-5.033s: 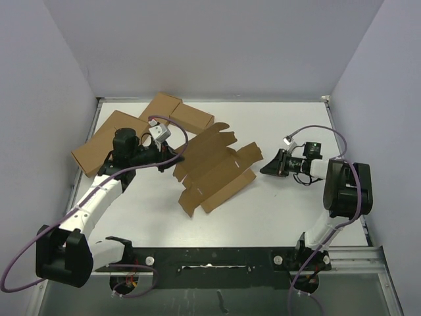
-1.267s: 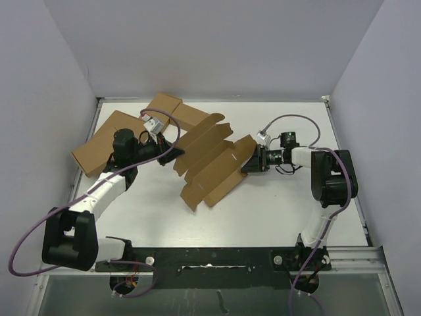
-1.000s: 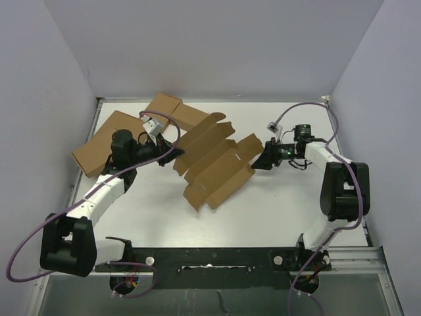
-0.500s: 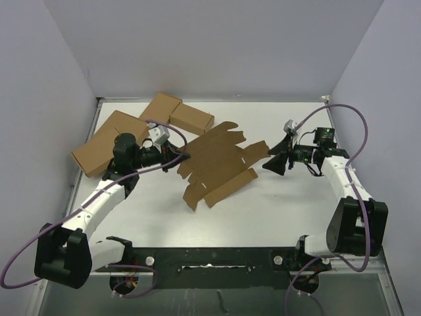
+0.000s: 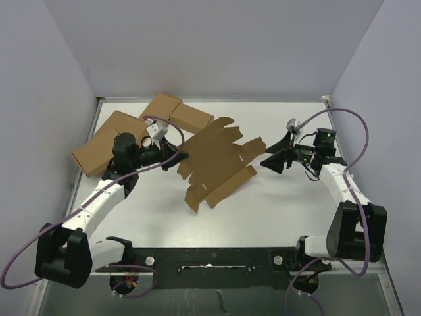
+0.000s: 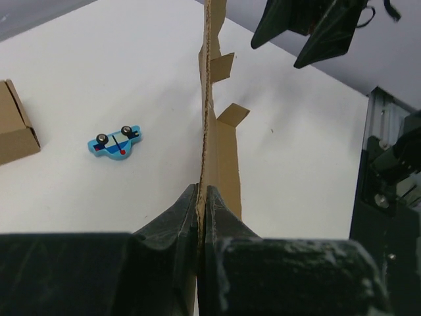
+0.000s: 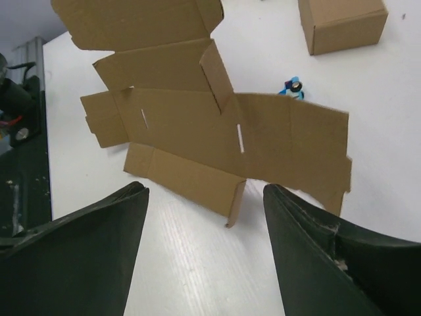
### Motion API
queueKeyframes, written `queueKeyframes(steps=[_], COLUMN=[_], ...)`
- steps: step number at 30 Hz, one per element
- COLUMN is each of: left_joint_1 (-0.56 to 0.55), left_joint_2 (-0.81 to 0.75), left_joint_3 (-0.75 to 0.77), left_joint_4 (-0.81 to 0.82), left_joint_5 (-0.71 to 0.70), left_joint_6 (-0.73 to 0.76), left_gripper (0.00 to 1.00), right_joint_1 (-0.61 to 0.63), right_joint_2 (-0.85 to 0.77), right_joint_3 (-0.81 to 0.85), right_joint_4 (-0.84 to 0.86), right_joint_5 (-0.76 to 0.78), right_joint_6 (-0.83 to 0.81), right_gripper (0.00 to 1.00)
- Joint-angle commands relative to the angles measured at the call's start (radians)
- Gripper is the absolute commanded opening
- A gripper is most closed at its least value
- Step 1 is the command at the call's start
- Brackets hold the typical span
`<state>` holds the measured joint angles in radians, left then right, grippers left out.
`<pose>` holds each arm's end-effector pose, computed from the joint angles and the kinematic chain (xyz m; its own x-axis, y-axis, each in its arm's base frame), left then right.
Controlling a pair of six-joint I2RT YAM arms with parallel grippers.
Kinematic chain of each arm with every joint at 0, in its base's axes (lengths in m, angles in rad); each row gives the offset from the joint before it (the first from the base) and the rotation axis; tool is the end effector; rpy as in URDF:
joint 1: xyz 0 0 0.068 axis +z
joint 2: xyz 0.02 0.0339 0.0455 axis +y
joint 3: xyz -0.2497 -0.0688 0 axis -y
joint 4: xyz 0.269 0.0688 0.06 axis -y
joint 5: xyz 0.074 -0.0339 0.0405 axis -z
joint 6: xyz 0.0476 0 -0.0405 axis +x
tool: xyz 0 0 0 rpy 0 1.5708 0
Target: Fold the paper box
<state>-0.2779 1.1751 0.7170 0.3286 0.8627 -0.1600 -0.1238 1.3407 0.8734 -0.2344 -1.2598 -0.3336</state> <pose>0.2744 -0.1159 0.2652 -0.2664 -0.0317 -0.9633 0.8715 0.4191 -0.2548 0.3012 0.0082 0.2318 -0.3814 -0.0535 -0.9229 -0.8558 0.3979 0.3306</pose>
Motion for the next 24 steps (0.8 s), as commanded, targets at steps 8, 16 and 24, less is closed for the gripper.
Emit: queueKeyframes(steps=[8, 16, 24], left_joint_1=[-0.033, -0.374, -0.560], left_joint_2=[-0.046, -0.138, -0.063], left_joint_3=[-0.004, -0.066, -0.119], left_joint_4=[0.088, 0.092, 0.293], left_joint_5=[-0.326, -0.903, -1.146], left_joint_6=[-0.477, -0.484, -0.529], left_gripper=[0.00, 0.00, 0.00], right_joint_1=[0.182, 0.219, 0.232], right_joint_2=[0.028, 0.118, 0.112], right_joint_3=[-0.105, -0.101, -0.143], right_joint_4=[0.538, 0.626, 0.746], right_joint_5=[0.031, 0.150, 0.156], right_joint_6=[0.730, 1.076, 1.216], right_gripper=[0.73, 0.77, 0.78])
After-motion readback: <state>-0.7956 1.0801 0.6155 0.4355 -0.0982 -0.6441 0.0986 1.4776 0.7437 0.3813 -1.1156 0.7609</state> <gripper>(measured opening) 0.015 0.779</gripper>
